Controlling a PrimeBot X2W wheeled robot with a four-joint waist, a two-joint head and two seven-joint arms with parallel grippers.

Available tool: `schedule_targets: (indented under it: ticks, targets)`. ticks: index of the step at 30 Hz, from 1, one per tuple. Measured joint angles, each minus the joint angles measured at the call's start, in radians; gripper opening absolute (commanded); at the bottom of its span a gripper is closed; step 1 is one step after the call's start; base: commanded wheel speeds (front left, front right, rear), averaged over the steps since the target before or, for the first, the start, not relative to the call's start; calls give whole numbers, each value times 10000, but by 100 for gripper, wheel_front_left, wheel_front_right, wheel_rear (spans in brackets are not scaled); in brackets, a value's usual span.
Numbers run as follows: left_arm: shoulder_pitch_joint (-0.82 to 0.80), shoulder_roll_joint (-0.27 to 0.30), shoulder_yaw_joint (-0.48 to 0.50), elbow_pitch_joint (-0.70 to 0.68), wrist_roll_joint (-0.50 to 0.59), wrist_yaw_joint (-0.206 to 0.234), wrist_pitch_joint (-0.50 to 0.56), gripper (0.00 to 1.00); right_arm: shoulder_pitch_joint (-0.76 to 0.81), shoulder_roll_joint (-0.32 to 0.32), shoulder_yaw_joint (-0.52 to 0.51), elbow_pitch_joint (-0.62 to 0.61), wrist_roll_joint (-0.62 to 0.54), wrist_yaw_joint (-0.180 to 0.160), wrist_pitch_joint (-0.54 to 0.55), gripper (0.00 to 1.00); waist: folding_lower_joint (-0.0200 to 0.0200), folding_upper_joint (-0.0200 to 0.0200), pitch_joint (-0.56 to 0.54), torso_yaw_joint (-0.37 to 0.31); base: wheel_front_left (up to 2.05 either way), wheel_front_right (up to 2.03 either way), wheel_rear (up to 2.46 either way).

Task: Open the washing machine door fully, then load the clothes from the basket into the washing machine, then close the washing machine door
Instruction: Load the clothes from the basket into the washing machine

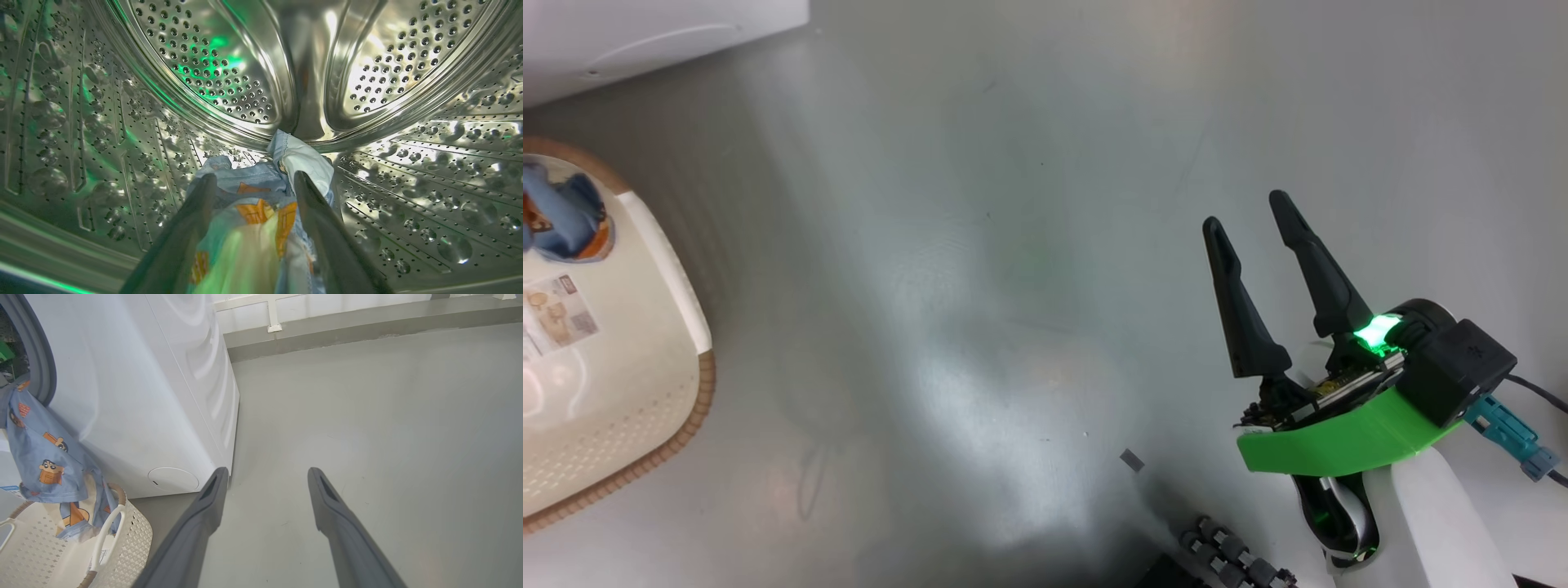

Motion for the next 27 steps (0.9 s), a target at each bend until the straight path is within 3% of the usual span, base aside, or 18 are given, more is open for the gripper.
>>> schedule_targets:
  ticks: [7, 15, 23, 27]
  targets:
    - [277, -180, -130, 236, -94, -107, -426, 100, 4, -2, -35, 146, -29, 0, 0, 100, 0, 1, -354, 176, 0, 0, 0]
    - [1703, -656, -311, 63, -253, -171, -1337, 100, 40, -8, -150, 276, -211, 0, 0, 100, 0, 1, -936, 511, 0, 0, 0]
    - [3703, -1099, -163, -1179, -516, 42, -2159, 100, 347, -8, -322, 405, -418, 0, 0, 100, 0, 0, -1594, 849, 0, 0, 0]
    - [5227, -1383, 44, -2577, -594, 412, -2278, 100, 508, -12, -412, 464, -673, 0, 0, 100, 0, 0, -1979, 1083, 0, 0, 0]
